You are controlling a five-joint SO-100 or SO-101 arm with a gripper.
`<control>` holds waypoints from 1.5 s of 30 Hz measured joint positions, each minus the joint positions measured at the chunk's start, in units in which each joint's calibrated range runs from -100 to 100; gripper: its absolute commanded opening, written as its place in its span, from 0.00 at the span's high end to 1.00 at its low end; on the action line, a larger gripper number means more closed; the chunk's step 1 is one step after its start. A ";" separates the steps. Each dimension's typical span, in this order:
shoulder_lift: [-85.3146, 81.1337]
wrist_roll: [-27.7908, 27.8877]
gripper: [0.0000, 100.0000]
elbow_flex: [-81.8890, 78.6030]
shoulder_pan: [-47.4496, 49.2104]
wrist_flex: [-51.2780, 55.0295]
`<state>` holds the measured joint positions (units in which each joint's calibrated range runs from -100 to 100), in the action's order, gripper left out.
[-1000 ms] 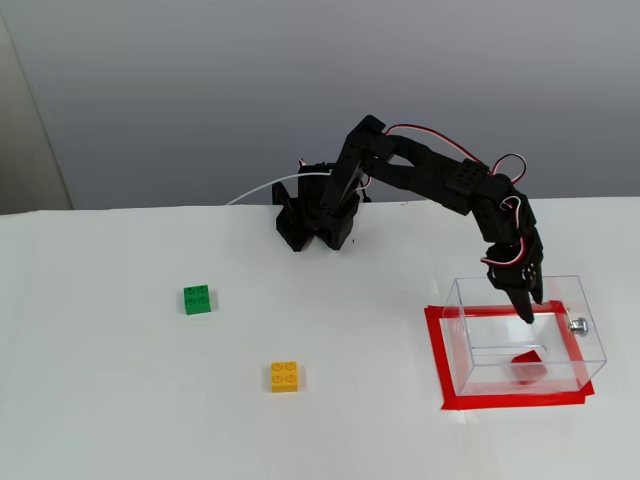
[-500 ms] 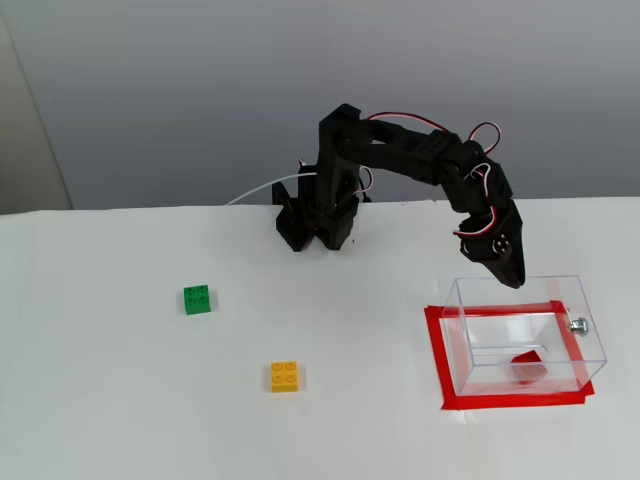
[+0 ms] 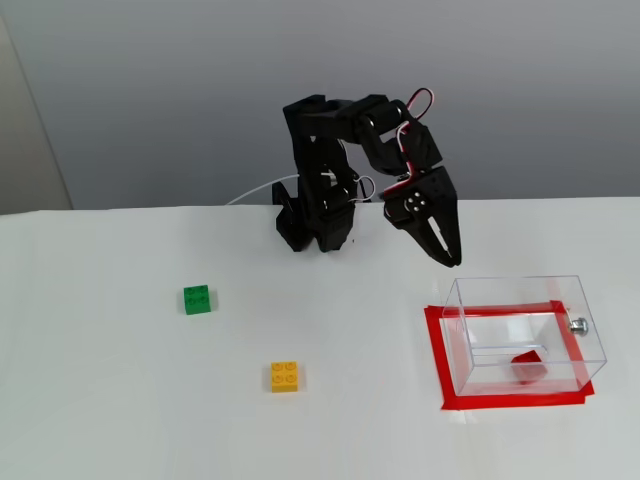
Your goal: Pick the red lego brick and place it into the transparent box
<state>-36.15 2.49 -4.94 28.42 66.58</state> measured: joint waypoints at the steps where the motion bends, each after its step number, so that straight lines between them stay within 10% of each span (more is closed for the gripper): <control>1: -1.86 0.00 0.98 -1.32 -1.39 0.00; 45: -62.83 -2.64 0.98 -77.93 -37.50 -9.94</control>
<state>-98.99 -0.15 -82.88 -9.08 56.64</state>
